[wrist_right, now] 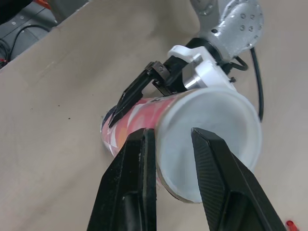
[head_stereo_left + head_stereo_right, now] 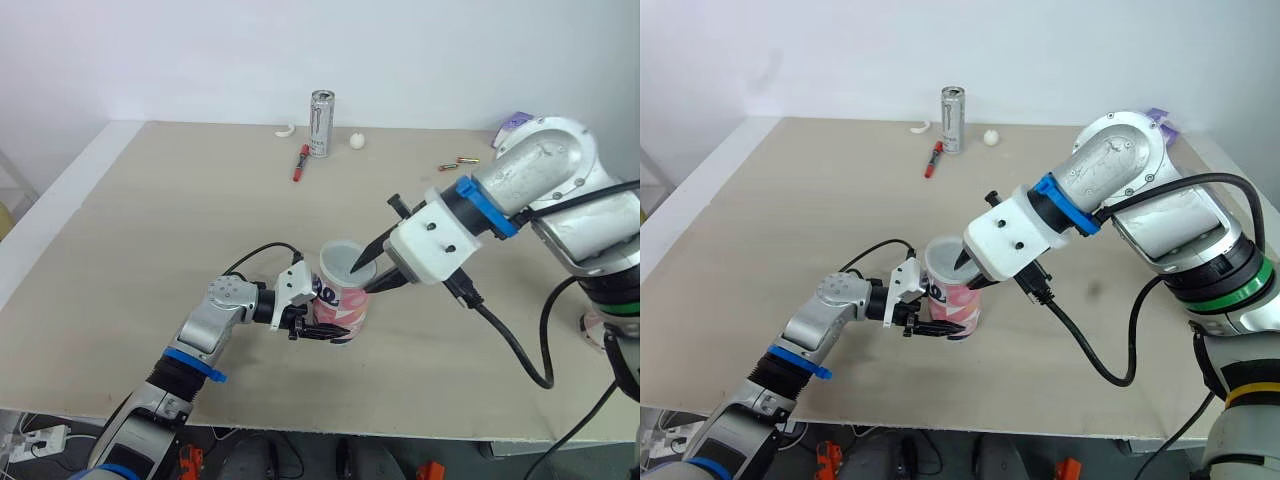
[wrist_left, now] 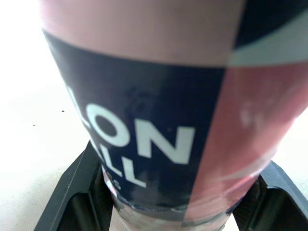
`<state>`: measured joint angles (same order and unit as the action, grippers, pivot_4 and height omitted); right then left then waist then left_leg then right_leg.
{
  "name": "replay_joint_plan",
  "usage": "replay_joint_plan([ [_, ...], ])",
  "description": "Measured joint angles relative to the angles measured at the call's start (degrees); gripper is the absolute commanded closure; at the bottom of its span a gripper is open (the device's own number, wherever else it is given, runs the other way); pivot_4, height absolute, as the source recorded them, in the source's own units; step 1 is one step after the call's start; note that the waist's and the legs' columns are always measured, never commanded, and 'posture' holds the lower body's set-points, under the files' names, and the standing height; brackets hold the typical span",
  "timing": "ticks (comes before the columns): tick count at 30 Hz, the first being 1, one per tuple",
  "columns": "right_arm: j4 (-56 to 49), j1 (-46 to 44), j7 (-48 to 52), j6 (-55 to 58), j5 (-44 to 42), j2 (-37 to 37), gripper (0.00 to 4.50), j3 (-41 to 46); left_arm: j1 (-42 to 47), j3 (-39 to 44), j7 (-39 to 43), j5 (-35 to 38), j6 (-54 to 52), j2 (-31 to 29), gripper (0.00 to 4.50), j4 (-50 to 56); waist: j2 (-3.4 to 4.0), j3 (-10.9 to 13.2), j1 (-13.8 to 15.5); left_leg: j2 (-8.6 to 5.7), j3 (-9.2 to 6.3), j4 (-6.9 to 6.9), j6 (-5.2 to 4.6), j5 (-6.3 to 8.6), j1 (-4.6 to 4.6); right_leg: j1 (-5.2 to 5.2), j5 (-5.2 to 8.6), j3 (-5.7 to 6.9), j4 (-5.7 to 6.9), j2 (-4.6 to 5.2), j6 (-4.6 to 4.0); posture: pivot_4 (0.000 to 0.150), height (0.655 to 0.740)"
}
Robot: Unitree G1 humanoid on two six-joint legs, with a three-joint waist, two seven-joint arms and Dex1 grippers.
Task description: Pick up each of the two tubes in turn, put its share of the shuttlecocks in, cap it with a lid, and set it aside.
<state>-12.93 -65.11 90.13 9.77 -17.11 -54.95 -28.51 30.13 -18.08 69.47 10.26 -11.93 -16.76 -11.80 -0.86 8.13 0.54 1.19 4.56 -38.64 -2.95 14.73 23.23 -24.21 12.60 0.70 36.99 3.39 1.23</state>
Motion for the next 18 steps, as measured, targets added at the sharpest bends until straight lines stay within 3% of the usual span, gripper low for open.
replay_joint_plan([
  [3, -0.3, 0.0, -0.2, 5.0, -3.4, 0.1, 3.1, 2.9, 0.0, 0.0, 0.0, 0.0, -0.4, 0.0, 1.84, 0.1, 0.0, 0.0, 0.0, 0.0, -0.02, 0.01, 0.0, 0.0, 0.01, -0.01, 0.0, 0.0, 0.0, 0.08, -0.01, 0.15, 0.74],
  [4, -0.8, -0.4, -1.7, 15.9, -10.8, 0.0, 3.1, 8.5, -0.1, 0.0, 0.0, 0.0, -0.5, -0.2, 1.84, 0.2, 0.0, 0.0, 0.0, 0.03, -0.05, 0.01, 0.03, 0.03, -0.01, 0.0, 0.04, 0.04, 0.0, 0.17, -0.09, 0.15, 0.74],
  [6, -1.5, 0.4, -7.2, 26.0, -17.6, 1.5, 3.1, 14.0, -0.2, 0.0, 0.0, 0.0, -0.7, -0.3, 1.84, 0.6, 0.0, 0.0, 0.0, 0.08, -0.07, 0.04, 0.05, 0.04, 0.0, 0.0, 0.18, 0.12, 0.0, 0.24, -0.42, 0.15, 0.74],
  [11, -3.3, 8.2, -18.9, 35.2, -19.9, 4.4, 4.46, 18.8, -0.4, -0.1, 0.0, 0.0, -0.9, -0.3, 1.84, 1.0, -0.08, -0.1, 0.0, 0.08, -0.09, 0.07, 0.13, 0.08, 0.03, 0.0, 0.16, 0.18, -0.01, 0.29, -0.39, 0.15, 0.74],
  [18, -5.6, 11.6, -26.1, 38.6, -18.8, 7.0, 4.46, 18.9, -0.5, -0.1, 0.0, 0.0, -0.9, -0.5, 1.84, 1.3, -0.05, 0.0, 0.0, 0.08, -0.12, 0.08, 0.11, 0.1, 0.06, -0.04, 0.09, 0.19, -0.01, 0.15, -0.24, 0.15, 0.74],
])
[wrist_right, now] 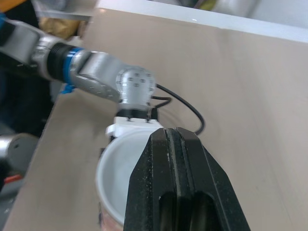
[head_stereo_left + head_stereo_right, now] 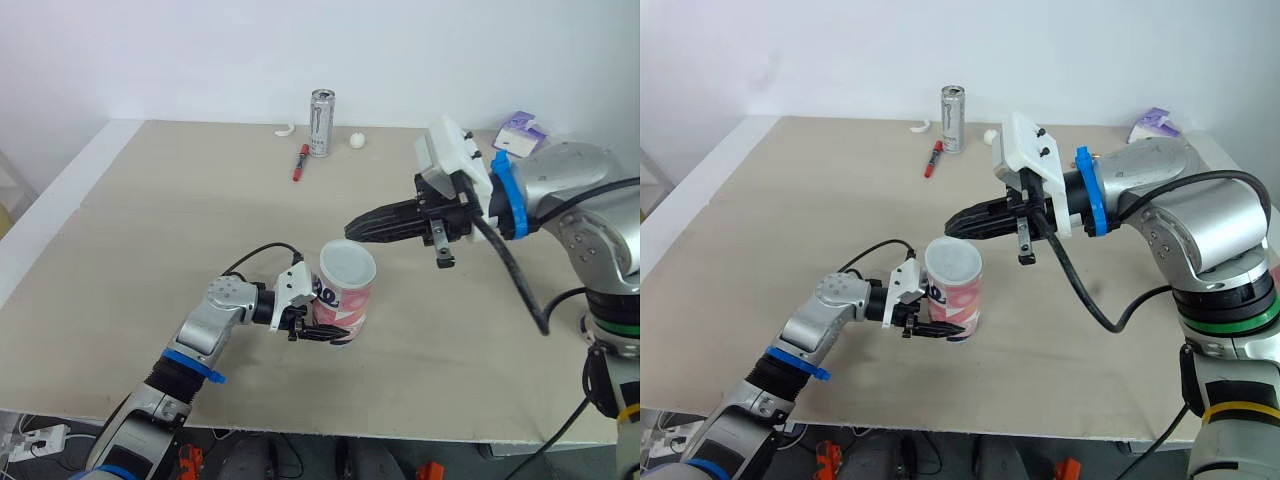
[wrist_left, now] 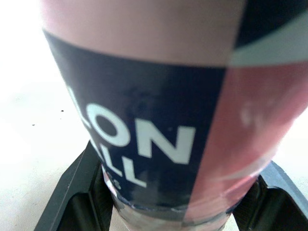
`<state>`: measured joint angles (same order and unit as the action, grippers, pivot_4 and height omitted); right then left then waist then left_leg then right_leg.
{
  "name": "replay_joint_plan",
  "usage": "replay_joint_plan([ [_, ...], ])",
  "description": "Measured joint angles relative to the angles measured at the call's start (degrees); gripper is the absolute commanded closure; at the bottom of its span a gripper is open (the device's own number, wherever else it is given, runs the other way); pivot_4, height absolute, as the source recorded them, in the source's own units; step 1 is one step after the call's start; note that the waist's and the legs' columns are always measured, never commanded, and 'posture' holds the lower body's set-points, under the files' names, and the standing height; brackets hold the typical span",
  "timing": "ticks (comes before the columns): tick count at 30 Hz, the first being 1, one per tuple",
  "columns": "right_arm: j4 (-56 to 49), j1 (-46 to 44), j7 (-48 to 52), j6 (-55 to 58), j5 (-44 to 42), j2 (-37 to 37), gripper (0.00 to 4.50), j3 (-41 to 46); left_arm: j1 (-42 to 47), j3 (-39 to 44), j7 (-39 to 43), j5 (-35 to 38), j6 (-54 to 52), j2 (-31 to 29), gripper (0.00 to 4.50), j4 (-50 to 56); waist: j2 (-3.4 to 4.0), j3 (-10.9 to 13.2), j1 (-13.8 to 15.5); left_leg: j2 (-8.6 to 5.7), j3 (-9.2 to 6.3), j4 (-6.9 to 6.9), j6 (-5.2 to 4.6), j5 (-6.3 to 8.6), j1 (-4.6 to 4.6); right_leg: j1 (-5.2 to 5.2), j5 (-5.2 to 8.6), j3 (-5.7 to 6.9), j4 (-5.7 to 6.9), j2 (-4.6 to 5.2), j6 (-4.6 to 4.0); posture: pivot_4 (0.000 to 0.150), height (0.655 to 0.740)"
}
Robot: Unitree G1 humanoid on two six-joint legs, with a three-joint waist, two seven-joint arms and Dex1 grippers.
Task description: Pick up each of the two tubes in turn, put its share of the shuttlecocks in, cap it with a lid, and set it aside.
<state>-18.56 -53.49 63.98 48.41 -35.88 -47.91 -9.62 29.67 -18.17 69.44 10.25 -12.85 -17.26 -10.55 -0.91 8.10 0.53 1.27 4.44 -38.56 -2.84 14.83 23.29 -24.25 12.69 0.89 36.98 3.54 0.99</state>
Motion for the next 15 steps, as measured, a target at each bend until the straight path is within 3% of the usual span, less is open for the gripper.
replay_joint_plan([
  [15, -1.6, 4.2, -1.7, -1.5, 6.4, 0.7, 4.46, -5.5, 0.0, 0.0, 0.0, 0.0, -0.2, 0.0, 1.84, 0.0, -0.01, 0.0, 0.0, -0.01, 0.01, -0.01, -0.02, 0.01, -0.02, 0.04, 0.07, -0.1, 0.0, -0.39, 0.22, 0.15, 0.74],
])
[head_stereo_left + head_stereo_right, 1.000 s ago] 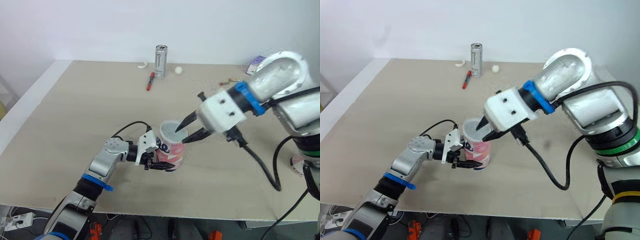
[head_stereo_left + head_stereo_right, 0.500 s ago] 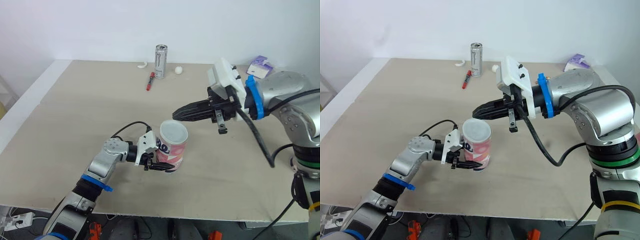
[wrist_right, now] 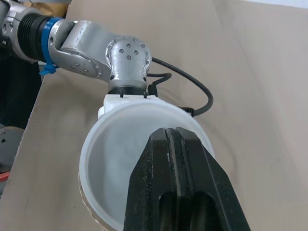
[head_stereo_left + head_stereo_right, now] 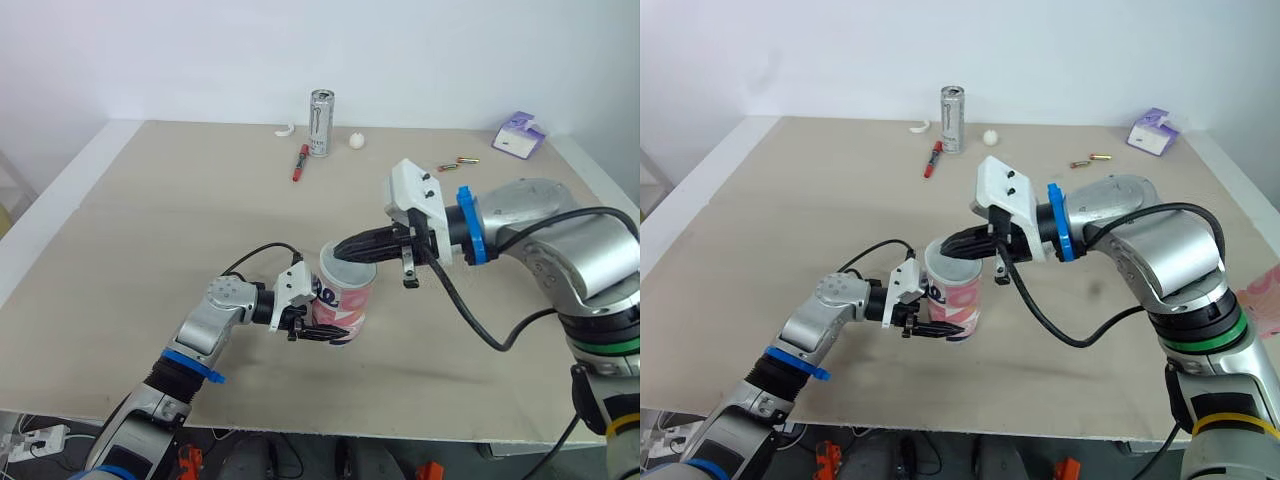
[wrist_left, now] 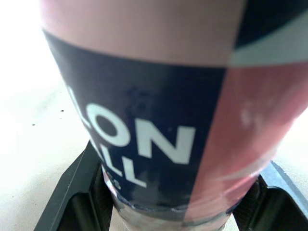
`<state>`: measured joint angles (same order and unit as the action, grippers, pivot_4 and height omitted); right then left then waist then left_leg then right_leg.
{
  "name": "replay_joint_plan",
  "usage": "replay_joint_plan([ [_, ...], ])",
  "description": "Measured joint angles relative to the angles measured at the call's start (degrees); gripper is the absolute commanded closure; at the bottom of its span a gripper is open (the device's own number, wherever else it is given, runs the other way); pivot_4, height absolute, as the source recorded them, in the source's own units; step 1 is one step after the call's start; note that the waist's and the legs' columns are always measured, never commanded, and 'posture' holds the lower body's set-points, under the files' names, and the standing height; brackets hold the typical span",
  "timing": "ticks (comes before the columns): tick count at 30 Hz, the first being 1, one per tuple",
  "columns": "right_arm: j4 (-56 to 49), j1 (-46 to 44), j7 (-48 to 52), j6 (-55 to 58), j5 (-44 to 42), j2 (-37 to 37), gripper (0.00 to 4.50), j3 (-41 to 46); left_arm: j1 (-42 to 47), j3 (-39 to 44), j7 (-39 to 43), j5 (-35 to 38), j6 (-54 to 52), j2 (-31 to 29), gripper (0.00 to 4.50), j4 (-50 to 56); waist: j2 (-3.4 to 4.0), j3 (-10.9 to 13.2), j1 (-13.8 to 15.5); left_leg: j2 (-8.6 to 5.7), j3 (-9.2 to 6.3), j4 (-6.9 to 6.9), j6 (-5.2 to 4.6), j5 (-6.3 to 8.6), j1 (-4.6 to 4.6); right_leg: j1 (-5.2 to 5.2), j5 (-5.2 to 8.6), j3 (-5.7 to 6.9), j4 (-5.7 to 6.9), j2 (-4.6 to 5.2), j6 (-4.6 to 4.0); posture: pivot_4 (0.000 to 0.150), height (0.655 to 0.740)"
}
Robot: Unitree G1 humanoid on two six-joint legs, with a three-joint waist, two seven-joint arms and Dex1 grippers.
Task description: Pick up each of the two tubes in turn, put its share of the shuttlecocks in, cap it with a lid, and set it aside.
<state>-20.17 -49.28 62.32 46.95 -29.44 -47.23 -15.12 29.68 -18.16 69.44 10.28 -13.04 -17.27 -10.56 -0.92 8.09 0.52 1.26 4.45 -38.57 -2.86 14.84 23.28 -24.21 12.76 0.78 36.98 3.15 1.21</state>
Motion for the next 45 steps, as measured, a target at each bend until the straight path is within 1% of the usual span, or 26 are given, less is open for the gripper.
replay_joint_plan([
  [11, -0.7, -0.9, 2.7, -3.8, 5.3, -0.7, 4.46, -2.6, 0.0, 0.0, -0.1, 0.1, -0.6, 0.0, 1.84, -0.2, -0.08, -0.1, 0.0, 0.01, -0.02, 0.0, 0.0, 0.0, -0.12, 0.09, 0.02, -0.04, 0.01, -0.08, 0.03, 0.15, 0.74],
  [27, -2.1, -0.9, 6.0, -4.4, 7.8, -2.2, 4.46, -3.1, 0.0, 0.0, -0.1, 0.1, -0.7, 0.0, 1.84, -0.2, -0.09, -0.1, 0.0, 0.01, -0.04, 0.0, 0.0, 0.0, -0.13, 0.1, 0.04, -0.08, 0.0, 0.1, -0.01, 0.15, 0.74],
  [31, -2.2, -0.9, 6.0, -3.3, 7.8, -1.9, 4.46, -3.0, 0.0, 0.0, -0.1, 0.1, -0.7, 0.0, 1.84, -0.2, -0.09, -0.1, 0.0, 0.02, -0.04, 0.0, 0.0, 0.01, -0.15, 0.12, 0.05, -0.08, 0.0, 0.12, -0.01, 0.15, 0.74],
  [33, -2.3, -1.3, 6.0, -0.7, 7.5, -1.2, 4.46, -2.9, 0.0, 0.0, -0.2, 0.1, -0.7, 0.0, 1.84, -0.3, -0.12, -0.2, 0.0, 0.05, -0.05, 0.01, 0.0, 0.01, -0.2, 0.16, 0.06, -0.07, 0.0, 0.14, -0.04, 0.15, 0.74],
  [39, -2.2, -2.1, 5.3, 5.3, 6.6, 1.0, 4.46, -2.4, -0.2, 0.2, -0.1, 0.2, -0.7, -0.2, 1.84, -0.3, -0.24, -0.4, -0.1, 0.18, -0.04, 0.01, 0.0, 0.01, -0.25, 0.17, 0.17, 0.05, 0.01, 0.14, -0.44, 0.15, 0.74],
  [45, -2.0, -2.6, 5.0, 7.8, 6.1, 2.9, 4.46, -2.1, -0.2, 0.2, -0.1, 0.5, -0.7, -0.5, 1.84, -0.3, -0.25, -0.4, -0.1, 0.27, -0.05, 0.02, 0.0, 0.01, -0.27, 0.16, 0.16, 0.14, 0.01, 0.09, -0.58, 0.15, 0.74],
])
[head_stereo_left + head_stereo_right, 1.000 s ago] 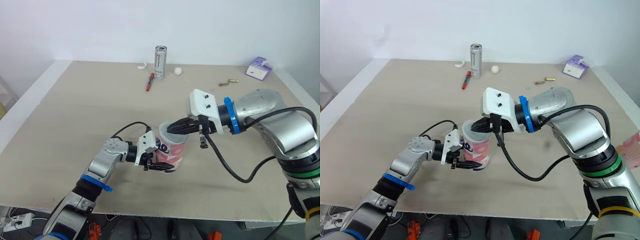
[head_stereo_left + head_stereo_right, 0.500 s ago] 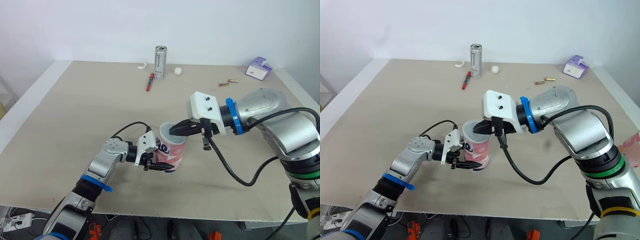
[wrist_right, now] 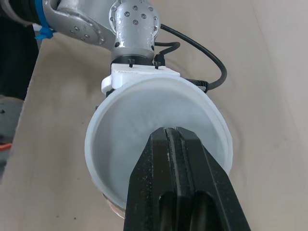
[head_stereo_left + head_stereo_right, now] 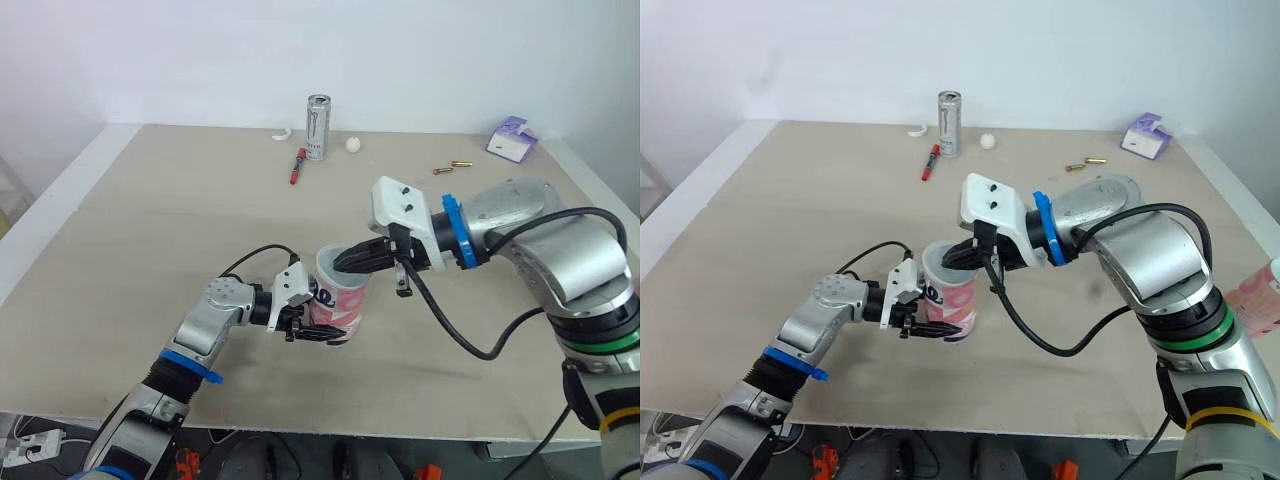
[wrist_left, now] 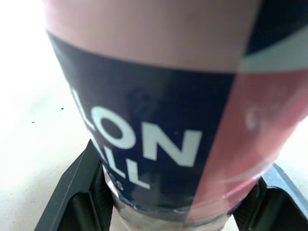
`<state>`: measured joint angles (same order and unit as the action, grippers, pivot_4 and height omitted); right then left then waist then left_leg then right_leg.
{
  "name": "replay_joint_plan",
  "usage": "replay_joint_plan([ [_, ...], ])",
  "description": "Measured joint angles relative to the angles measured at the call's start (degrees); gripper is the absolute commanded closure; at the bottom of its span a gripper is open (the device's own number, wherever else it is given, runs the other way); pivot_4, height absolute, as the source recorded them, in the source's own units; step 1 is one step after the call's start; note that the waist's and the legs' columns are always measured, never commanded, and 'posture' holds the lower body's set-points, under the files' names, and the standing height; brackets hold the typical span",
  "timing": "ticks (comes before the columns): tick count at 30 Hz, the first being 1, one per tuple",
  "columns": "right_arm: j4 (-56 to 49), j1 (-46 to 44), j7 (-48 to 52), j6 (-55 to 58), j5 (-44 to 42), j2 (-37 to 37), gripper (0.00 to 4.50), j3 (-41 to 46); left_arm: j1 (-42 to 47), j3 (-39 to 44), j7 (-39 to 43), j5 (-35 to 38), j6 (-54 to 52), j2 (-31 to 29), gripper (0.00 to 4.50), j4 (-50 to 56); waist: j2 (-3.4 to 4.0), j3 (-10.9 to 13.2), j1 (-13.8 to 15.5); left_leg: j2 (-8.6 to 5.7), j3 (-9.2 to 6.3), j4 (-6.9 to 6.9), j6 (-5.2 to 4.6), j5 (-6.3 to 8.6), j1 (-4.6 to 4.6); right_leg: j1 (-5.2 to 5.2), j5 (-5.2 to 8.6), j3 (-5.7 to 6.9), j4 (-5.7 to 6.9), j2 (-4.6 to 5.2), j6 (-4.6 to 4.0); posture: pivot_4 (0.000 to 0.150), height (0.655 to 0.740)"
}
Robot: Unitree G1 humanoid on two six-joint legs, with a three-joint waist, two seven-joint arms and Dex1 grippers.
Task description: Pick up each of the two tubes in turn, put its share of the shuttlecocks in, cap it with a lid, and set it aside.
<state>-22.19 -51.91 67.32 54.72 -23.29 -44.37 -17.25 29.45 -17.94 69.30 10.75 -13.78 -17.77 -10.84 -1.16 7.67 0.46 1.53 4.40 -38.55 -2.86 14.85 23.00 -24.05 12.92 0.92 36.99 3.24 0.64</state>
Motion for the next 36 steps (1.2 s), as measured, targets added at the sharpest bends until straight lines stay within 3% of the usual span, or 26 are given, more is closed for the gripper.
replay_joint_plan([
  [13, 1.9, -1.9, 0.1, -0.2, 0.7, 2.9, 4.46, -1.2, 0.0, 0.2, -0.1, 0.9, 0.0, -0.2, 1.84, -0.6, 0.0, 0.0, 0.0, 0.03, 0.01, 0.01, 0.0, 0.0, -0.02, 0.0, -0.01, 0.01, 0.0, -0.04, -0.03, 0.15, 0.74],
  [36, 2.6, -3.9, 4.1, -3.4, 6.7, 0.8, 4.46, -7.1, -0.3, -0.2, -0.3, 0.6, 0.0, 0.1, 1.84, -1.6, -0.27, -0.8, 0.0, 0.12, -0.09, 0.16, 0.25, 0.15, -0.54, 0.17, 0.25, 0.32, -0.03, 0.14, -0.21, 0.15, 0.74],
])
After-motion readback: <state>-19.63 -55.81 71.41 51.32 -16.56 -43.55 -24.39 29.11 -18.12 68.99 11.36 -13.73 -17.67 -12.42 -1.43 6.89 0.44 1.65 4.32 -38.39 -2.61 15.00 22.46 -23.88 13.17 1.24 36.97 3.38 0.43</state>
